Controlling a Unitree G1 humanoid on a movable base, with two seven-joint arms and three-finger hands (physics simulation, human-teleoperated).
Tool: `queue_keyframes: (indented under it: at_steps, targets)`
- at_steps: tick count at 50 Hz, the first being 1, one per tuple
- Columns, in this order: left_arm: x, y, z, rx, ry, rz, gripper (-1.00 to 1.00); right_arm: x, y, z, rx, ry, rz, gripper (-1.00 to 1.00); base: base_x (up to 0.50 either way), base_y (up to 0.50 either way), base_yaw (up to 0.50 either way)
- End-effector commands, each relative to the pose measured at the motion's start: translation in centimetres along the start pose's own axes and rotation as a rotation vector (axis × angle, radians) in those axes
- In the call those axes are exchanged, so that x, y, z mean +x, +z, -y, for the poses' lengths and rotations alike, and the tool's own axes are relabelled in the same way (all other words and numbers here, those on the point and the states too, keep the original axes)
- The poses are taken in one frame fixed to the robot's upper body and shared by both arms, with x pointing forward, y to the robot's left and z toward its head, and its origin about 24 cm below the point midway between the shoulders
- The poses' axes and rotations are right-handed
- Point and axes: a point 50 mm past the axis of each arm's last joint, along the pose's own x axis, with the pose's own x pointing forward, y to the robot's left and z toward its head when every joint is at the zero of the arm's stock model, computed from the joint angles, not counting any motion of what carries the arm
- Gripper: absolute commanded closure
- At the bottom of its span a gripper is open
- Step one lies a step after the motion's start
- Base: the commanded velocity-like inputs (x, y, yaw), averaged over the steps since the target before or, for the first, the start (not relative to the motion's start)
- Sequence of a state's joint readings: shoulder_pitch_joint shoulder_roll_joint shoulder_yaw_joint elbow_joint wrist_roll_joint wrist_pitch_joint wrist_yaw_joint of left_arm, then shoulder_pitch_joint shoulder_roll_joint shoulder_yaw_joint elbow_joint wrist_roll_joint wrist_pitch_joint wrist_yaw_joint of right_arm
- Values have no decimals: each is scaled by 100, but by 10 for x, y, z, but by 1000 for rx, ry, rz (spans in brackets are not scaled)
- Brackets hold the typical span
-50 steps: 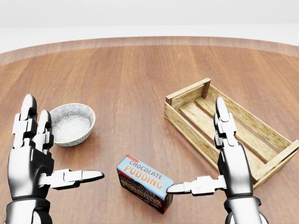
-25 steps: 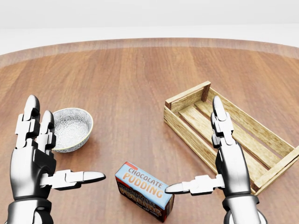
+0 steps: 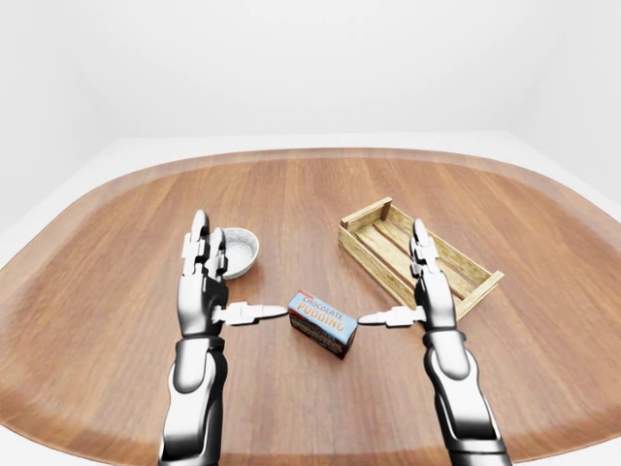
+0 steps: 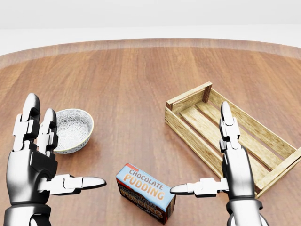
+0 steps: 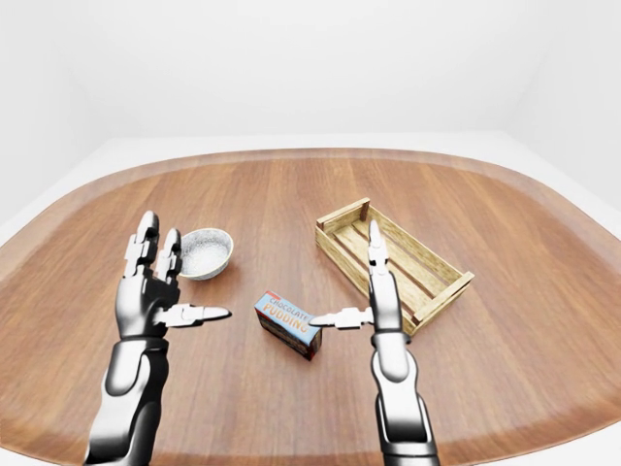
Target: Pick up the chocolate pudding and put it in the tray.
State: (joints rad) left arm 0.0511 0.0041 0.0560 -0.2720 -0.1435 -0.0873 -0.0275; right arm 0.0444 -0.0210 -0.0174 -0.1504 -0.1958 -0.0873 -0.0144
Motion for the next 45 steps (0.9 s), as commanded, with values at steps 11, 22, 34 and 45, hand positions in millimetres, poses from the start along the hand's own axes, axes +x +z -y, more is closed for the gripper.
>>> queue_keyframes:
  at_steps: [11,22,34,45]
  targets:
    - [-2,-5,0,-10,-9,-21,-100,3,-36,-18,-11,43,-151,-100,0,0,0]
    - [-2,0,1,-8,-10,-2,-100,-1,-49,-23,-10,59,-209,-100,0,0,0]
    - [-2,-1,1,-9,-12,-6,-100,-3,-71,-31,-16,83,-307,-100,0,0,0]
    - [-2,0,1,-10,-12,-3,-100,-7,-83,-34,-21,97,-365,-100,0,0,0]
